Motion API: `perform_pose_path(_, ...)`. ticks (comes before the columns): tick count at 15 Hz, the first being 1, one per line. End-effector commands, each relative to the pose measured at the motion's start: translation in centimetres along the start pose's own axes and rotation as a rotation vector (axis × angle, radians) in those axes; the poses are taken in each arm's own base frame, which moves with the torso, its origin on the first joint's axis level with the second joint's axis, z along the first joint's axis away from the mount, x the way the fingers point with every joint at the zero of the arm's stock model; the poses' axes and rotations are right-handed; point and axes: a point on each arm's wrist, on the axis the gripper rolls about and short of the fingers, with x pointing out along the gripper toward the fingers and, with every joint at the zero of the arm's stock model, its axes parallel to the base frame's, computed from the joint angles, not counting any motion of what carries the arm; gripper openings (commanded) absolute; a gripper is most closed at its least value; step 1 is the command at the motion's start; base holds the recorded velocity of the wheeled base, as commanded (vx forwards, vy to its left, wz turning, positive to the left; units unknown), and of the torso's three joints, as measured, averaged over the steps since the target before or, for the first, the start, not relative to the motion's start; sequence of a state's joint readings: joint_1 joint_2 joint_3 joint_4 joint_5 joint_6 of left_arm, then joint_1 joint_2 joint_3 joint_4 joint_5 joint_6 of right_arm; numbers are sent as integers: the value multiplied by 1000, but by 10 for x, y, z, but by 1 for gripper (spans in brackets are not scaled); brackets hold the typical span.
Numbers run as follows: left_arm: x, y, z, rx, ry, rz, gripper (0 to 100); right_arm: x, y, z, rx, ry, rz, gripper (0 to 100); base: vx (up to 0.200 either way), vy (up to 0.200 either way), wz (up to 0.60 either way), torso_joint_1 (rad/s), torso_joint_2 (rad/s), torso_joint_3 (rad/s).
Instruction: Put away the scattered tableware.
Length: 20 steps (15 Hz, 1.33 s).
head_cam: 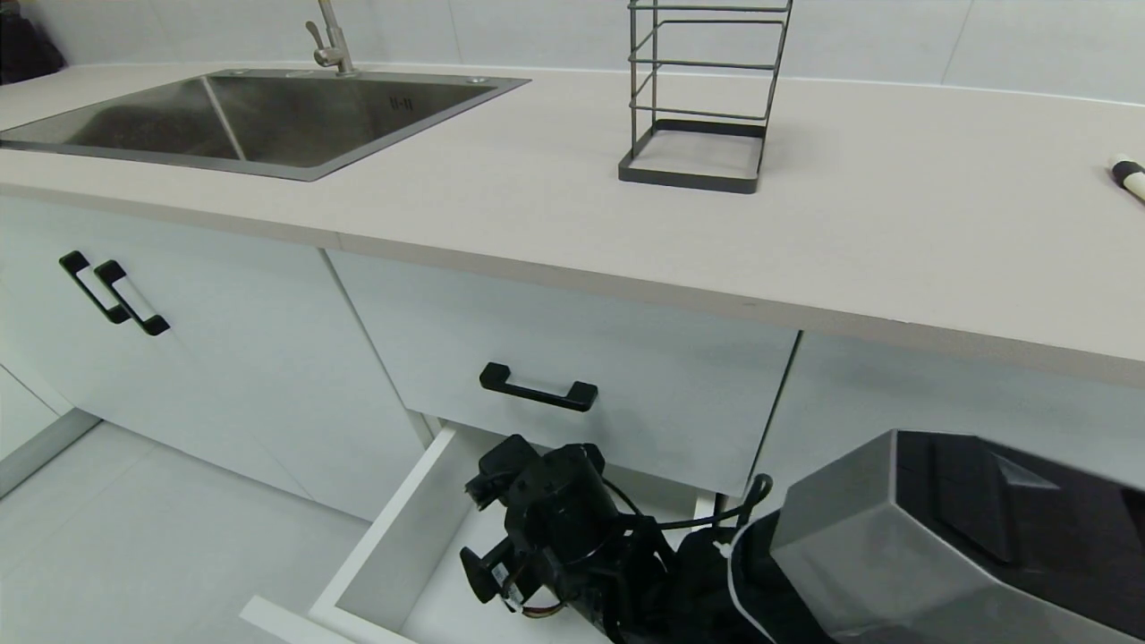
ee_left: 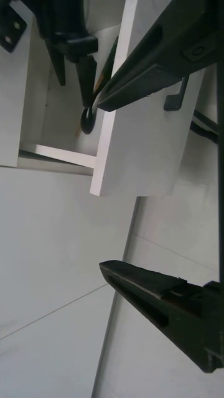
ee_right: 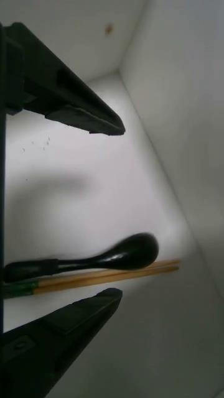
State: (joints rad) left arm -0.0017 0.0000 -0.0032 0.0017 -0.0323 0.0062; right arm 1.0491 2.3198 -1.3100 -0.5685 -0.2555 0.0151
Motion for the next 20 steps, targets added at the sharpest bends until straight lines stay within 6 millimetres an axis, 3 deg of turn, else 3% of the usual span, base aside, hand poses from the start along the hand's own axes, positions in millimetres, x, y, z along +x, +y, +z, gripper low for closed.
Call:
perform_pose_path(1,0,0,0,0,1,0,100,-33,12,18,-15,-42,44,100,0,0,0,0,0,0)
perform_pose_path(9,0,0,0,0,0,0,100,-99,24,34,-46,-188,141,100,0,0,0,0,0,0)
perform_pose_path(11,0,0,0,0,0,0,100,-114,19,26,-45,-202,157,100,0,0,0,0,0,0)
perform_pose_path(13,0,0,0,0,0,0,100,-142,8,19,-31,-264,206,100,0,0,0,0,0,0)
perform_pose_path(16,0,0,0,0,0,0,100,-164,1,8,-36,-267,234,100,0,0,0,0,0,0)
perform_pose_path(20,0,0,0,0,0,0,100,-189,-9,11,-28,-317,254,100,0,0,0,0,0,0)
